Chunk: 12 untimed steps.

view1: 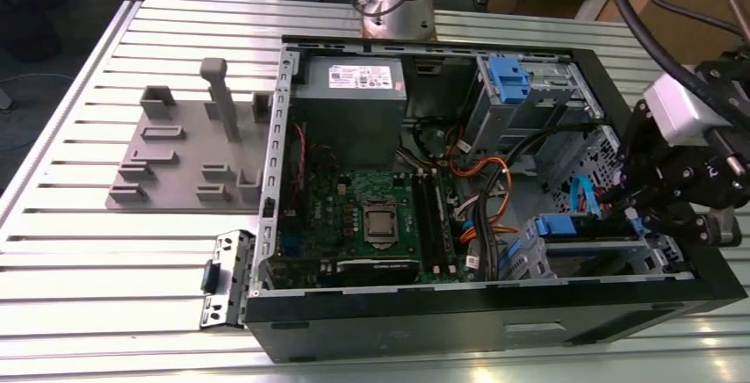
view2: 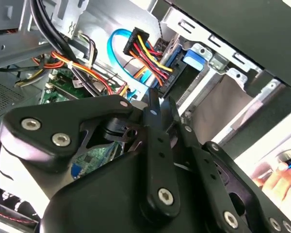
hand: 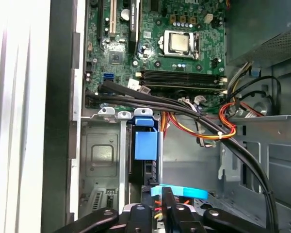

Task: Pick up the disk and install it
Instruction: 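Insert the second disk wire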

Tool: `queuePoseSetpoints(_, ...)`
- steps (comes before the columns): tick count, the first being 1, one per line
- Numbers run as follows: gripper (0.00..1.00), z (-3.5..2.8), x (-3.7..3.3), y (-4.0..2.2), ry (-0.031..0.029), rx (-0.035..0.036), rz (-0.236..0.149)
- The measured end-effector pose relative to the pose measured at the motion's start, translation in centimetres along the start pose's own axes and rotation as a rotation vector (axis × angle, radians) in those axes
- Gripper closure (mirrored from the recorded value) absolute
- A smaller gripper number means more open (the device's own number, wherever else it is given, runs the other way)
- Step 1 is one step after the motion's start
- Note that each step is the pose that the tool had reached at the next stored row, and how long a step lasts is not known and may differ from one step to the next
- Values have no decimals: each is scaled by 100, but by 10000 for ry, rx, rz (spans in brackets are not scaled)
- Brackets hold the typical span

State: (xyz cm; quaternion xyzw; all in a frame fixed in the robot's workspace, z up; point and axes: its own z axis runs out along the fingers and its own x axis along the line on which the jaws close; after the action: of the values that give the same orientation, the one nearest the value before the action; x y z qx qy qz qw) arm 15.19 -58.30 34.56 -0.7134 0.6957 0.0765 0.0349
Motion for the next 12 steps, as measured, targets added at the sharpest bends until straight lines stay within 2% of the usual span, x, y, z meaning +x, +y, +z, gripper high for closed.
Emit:
queuePoseSetpoints(1, 78, 9, 1, 0, -20, -3, 0)
queuePoseSetpoints(2, 85, 24, 3, -1, -32, -6, 0)
queuePoseSetpoints(3, 85, 42, 6, -2, -36, -9, 0)
queuePoseSetpoints(4, 90, 60, 8, -5, -37, -14, 0)
queuePoseSetpoints(12, 90, 164, 27, -62, -19, -113, 19)
